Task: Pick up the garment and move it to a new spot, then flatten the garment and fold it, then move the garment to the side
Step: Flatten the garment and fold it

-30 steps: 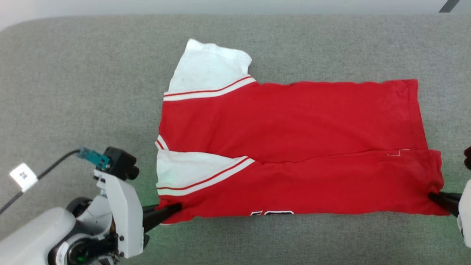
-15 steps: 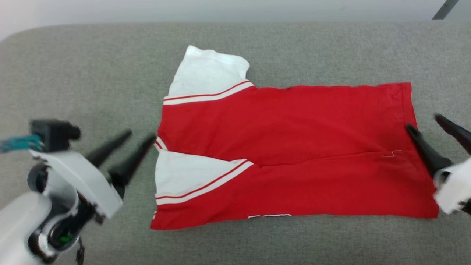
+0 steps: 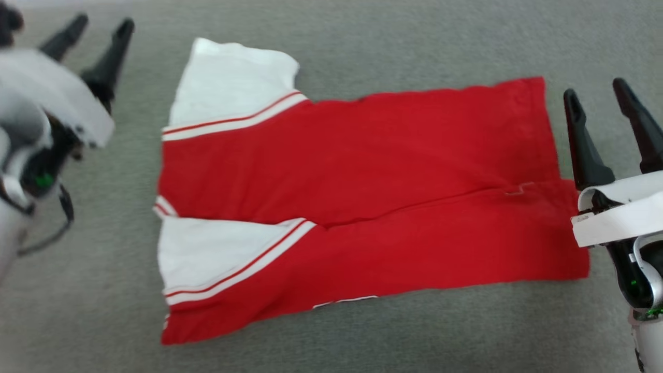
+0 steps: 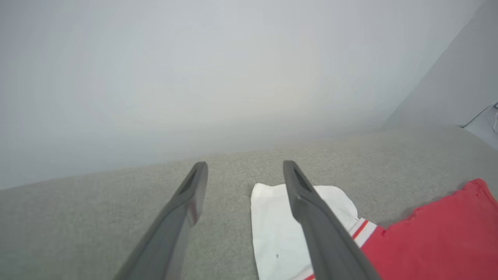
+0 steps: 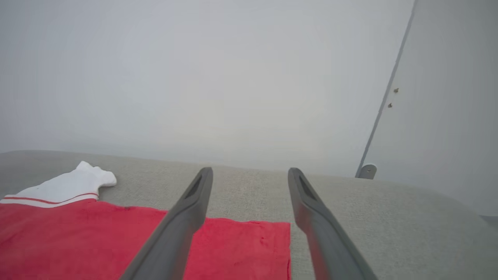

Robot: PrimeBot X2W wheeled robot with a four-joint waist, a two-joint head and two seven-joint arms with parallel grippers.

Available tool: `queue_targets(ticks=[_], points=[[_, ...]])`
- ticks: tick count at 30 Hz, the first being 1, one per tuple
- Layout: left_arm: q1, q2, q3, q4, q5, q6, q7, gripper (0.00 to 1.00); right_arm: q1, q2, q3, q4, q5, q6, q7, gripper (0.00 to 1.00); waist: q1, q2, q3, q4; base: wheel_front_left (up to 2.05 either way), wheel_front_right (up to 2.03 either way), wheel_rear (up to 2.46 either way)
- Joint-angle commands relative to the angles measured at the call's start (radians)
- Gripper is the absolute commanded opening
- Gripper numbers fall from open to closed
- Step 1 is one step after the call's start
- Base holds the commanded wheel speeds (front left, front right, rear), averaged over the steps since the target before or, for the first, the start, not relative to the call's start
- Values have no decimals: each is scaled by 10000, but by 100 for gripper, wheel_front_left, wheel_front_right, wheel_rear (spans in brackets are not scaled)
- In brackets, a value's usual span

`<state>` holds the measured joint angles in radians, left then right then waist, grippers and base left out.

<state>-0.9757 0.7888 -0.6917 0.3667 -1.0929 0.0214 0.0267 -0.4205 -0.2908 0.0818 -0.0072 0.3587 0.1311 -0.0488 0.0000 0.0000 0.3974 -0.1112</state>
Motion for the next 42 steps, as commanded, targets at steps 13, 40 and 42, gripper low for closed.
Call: queue_targets(ticks=[13,40,42], points=[[-3503,-523,-1212,4007,-67,-1034,5586,100,470,473,-67,-1007,-60,-7,-140,100,0,0,1567,-2008,0,0,0],[-3884,-1618,-1785,3815,-1355,-1536,6934,0,-3858,-2111,2475,1132,2573,-7,6142,100,0,0,1966,-1057,0,0,0],[-3967,-1741,-1821,3667,-1484,-1537,6904,0,-4516,-2434,2849,1651,2928,-9,7100,100,0,0,2052,-832,0,0,0]])
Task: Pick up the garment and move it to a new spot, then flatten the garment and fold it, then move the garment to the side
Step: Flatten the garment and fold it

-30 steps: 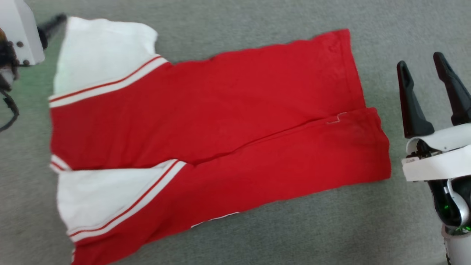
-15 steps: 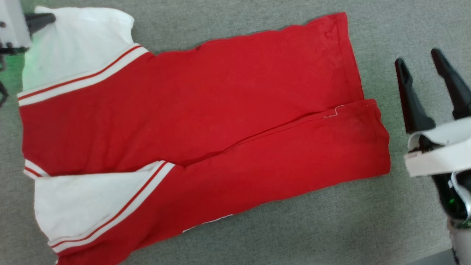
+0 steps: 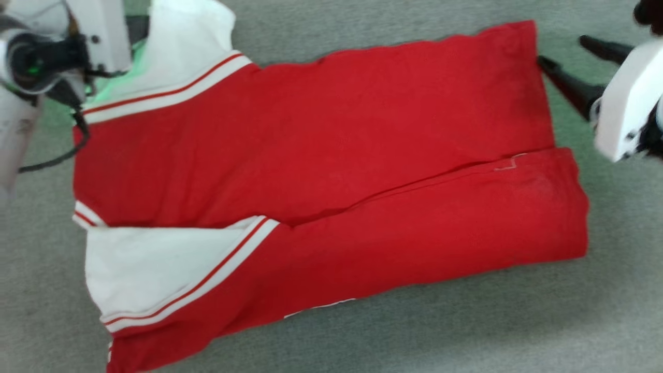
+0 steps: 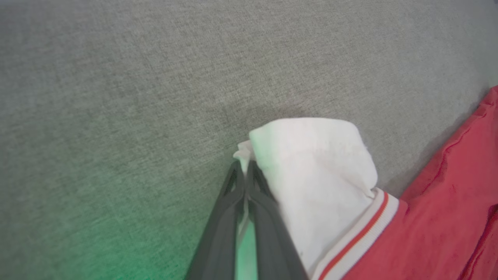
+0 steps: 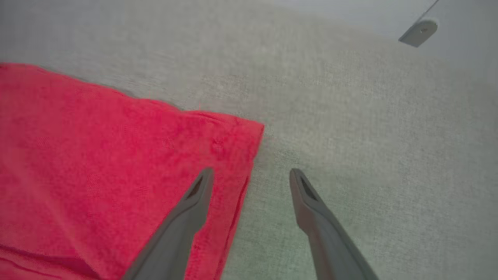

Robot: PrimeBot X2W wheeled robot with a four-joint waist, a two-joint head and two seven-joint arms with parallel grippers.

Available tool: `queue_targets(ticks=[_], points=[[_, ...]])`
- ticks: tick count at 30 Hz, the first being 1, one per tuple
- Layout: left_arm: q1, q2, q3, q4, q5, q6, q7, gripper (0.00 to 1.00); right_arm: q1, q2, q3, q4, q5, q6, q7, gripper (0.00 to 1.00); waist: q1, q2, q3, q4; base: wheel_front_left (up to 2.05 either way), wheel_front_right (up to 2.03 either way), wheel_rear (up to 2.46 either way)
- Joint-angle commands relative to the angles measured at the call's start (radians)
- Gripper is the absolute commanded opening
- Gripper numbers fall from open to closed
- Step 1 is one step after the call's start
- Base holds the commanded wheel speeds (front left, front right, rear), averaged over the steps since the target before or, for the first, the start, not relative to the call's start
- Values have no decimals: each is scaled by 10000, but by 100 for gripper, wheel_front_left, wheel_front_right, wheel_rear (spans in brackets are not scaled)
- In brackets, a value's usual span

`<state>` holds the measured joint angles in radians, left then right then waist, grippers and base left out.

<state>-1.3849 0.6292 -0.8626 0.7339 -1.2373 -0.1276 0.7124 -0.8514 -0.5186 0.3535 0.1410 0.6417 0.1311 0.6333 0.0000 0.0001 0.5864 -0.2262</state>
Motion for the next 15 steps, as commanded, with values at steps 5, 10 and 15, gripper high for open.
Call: queue_targets(ticks=[5,10,15], points=[[-113,-407,-333,-223,-230,-47,-147,0,-1582,-532,713,1446,611,-7,1763,100,0,-1,349,817,0,0,0],[-182,-513,-572,-432,-429,-36,-365,0,-2234,-518,1412,2525,844,-7,2198,100,0,-1,472,1128,0,0,0],[-83,-502,-753,-569,-602,-16,-790,0,-2317,-483,2066,2957,1309,-1,2028,0,0,-1,413,1338,0,0,0]])
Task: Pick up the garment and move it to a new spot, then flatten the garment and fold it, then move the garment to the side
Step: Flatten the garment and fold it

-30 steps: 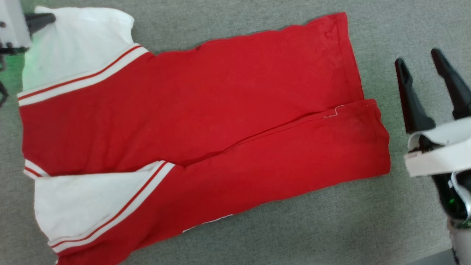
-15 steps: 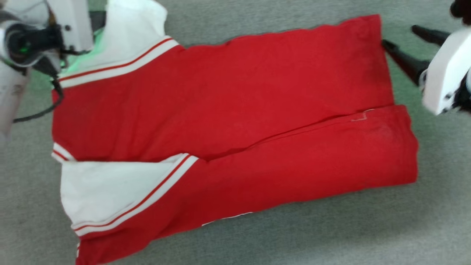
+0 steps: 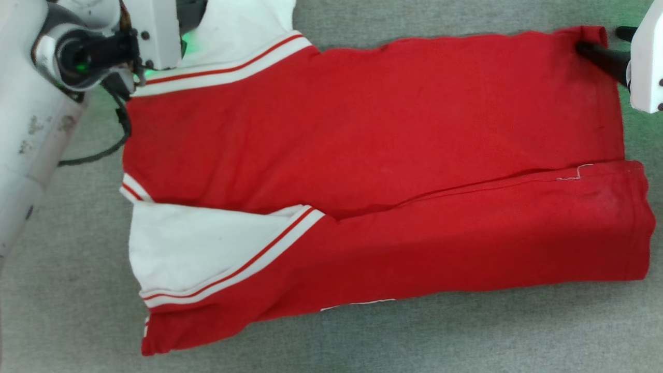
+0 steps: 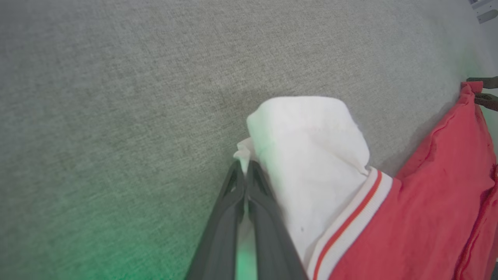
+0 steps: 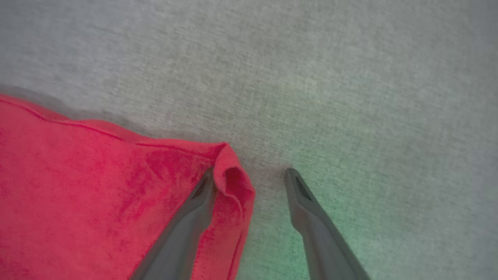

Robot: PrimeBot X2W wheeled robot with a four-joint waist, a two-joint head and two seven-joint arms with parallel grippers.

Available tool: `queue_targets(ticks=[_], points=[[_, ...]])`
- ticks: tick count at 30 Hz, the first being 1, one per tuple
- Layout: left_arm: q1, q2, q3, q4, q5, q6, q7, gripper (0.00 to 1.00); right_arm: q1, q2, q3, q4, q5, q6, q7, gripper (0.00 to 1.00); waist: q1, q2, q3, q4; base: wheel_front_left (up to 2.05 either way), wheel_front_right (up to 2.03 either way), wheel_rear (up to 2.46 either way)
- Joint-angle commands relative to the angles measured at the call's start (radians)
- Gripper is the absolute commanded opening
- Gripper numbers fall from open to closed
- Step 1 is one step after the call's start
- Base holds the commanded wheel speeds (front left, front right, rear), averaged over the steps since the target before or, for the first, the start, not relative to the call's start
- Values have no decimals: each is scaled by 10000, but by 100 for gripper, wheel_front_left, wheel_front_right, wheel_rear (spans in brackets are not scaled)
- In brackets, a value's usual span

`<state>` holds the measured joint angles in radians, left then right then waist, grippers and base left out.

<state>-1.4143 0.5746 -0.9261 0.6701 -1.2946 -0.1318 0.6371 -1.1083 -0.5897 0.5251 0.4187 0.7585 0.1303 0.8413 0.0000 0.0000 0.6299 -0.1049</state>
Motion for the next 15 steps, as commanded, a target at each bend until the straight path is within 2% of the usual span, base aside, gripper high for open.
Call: queue_targets(ticks=[1,7,15], points=[[282,32,-143,24,-83,24,-188,0,246,185,389,232,179,6,-255,0,0,0,-99,171,0,0,0],[558,-83,-145,-442,-485,22,-1144,0,454,-186,690,270,520,6,-1160,0,0,0,-855,484,0,0,0],[1597,579,-450,-2074,-1227,22,-1863,0,1584,-1233,1256,-485,1261,5,-2347,0,0,0,-2592,1031,0,0,0]])
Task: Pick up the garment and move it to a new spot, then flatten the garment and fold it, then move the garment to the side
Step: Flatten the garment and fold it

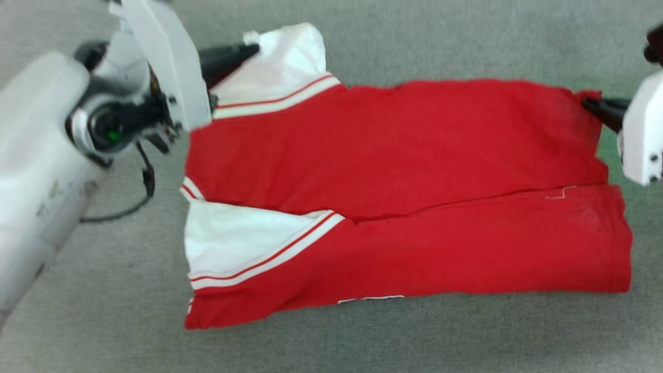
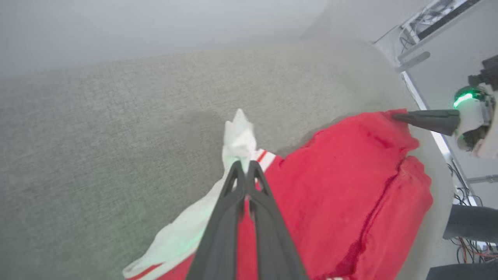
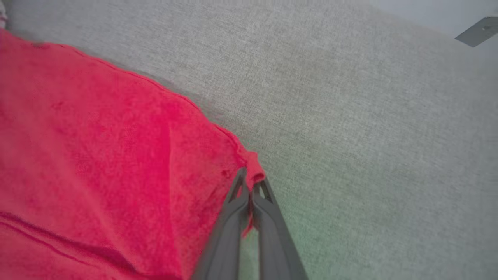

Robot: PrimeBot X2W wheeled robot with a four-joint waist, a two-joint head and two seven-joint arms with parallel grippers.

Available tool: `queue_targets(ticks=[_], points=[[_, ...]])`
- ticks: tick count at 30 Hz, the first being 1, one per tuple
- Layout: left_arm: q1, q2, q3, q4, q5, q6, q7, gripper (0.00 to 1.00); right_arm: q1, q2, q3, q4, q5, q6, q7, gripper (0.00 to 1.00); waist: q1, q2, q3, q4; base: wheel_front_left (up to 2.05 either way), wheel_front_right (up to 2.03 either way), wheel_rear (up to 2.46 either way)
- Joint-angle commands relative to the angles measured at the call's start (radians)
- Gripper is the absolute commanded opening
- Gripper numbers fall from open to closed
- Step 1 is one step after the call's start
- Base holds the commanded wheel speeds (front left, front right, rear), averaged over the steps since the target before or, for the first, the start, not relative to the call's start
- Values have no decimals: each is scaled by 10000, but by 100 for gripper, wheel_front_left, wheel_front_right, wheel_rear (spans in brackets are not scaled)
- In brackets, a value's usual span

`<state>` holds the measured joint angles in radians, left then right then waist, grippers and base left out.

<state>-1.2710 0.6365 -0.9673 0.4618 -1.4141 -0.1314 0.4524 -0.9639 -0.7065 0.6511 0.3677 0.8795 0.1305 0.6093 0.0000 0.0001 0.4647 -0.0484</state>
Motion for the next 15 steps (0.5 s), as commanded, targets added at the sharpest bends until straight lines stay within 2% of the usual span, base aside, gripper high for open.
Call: queue_targets(ticks=[1,8,15], points=[[315,108,-68,-336,-97,18,-114,0,327,-211,36,-120,177,3,-119,0,0,-1,-1118,534,0,0,0],[1766,1430,-390,-2673,-248,18,-930,0,2021,-1345,-111,-1204,909,3,-571,0,0,-1,-1948,941,0,0,0],[3756,2927,-386,-4593,-587,18,-2477,0,3935,-2156,-813,-2216,1354,3,-1043,0,0,-1,-2221,1039,0,0,0]])
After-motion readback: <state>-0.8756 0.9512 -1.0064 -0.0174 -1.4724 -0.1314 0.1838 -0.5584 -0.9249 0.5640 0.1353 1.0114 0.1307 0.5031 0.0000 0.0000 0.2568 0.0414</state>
